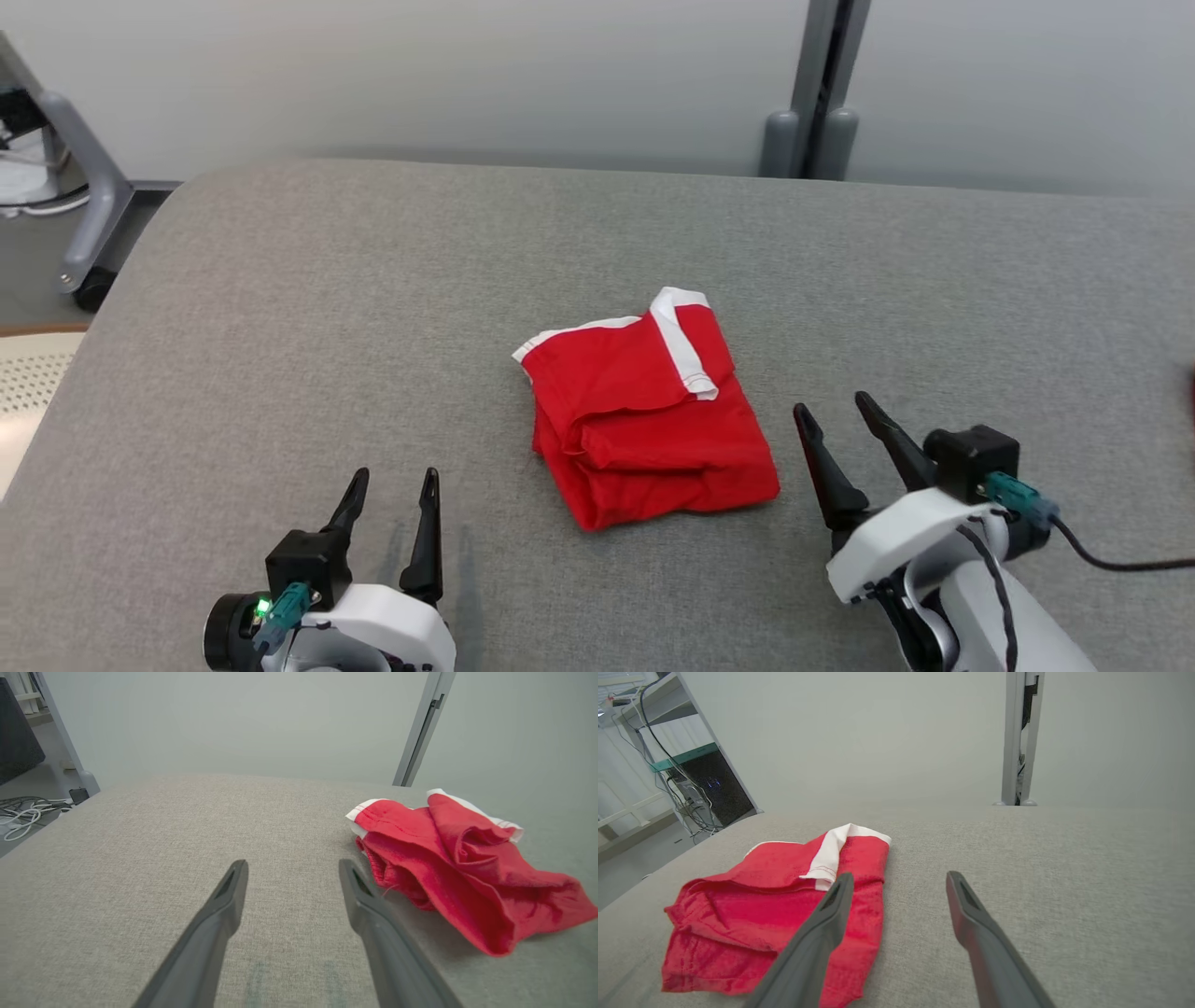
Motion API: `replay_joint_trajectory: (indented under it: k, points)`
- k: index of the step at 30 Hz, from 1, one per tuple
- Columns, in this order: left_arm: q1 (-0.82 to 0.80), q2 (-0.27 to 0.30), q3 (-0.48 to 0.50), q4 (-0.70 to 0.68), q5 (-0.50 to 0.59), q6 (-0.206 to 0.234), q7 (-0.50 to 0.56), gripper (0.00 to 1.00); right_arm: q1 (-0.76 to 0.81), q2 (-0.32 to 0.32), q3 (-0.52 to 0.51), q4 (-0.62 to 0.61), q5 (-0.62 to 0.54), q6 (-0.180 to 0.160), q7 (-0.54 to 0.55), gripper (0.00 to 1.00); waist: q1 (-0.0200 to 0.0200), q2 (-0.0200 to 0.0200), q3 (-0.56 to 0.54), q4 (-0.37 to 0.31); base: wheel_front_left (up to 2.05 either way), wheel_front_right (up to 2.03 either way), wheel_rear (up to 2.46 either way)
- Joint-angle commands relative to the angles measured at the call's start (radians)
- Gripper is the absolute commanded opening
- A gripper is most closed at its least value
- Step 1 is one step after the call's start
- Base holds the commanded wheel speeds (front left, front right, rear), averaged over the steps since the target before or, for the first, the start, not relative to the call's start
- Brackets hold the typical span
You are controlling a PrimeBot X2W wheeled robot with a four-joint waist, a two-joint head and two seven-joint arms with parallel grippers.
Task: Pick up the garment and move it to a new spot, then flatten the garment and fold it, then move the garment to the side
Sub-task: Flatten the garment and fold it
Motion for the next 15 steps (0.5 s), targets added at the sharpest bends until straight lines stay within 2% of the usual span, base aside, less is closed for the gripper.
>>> replay_joint_trajectory:
  k: [1, 11, 15]
  points:
    - [-0.024, 0.005, -0.006, 0.000, -0.007, -0.004, -0.004, 1.00, -0.026, -0.004, 0.016, 0.026, 0.013, 0.000, -0.004, 1.00, 0.0000, 0.0000, 0.023, 0.037, 0.00, 0.00, 0.00]
    - [-0.041, 0.005, -0.036, 0.000, -0.035, 0.000, -0.004, 1.00, -0.187, -0.005, 0.123, 0.229, 0.012, 0.000, -0.004, 1.00, 0.0000, 0.0000, 0.069, 0.131, 0.00, 0.00, 0.00]
    - [-0.047, 0.005, -0.042, -0.002, -0.042, 0.003, -0.004, 1.00, -0.212, -0.005, 0.117, 0.259, 0.006, 0.000, -0.004, 0.90, 0.0000, 0.0000, 0.082, 0.143, 0.00, 0.00, 0.00]
